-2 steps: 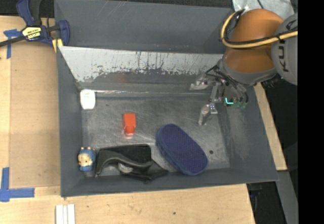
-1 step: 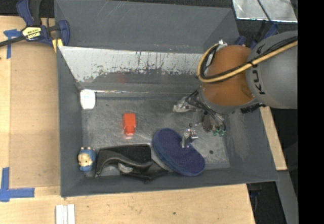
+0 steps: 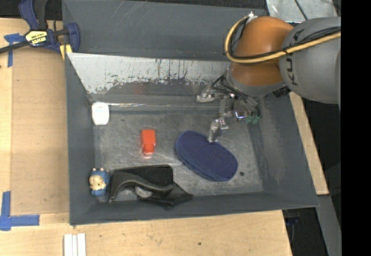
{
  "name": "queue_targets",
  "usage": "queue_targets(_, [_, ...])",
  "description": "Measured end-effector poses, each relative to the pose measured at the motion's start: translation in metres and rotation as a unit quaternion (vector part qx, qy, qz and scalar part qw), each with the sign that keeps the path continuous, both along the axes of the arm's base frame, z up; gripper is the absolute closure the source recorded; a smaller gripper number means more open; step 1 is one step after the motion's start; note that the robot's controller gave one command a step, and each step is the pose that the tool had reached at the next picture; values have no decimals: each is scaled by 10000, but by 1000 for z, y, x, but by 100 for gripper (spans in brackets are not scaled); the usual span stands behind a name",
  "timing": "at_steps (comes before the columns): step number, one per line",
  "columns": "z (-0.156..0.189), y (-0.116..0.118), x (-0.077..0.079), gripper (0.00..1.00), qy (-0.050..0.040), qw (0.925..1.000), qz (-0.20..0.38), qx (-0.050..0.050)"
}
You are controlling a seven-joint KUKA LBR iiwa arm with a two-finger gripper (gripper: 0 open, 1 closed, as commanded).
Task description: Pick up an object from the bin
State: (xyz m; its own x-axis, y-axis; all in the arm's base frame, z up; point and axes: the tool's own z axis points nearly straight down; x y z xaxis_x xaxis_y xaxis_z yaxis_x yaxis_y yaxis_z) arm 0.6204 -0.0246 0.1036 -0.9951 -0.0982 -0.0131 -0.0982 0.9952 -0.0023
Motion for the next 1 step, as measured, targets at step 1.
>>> queue_targets(1, [7, 7, -61, 0, 59, 9933, -1152, 14])
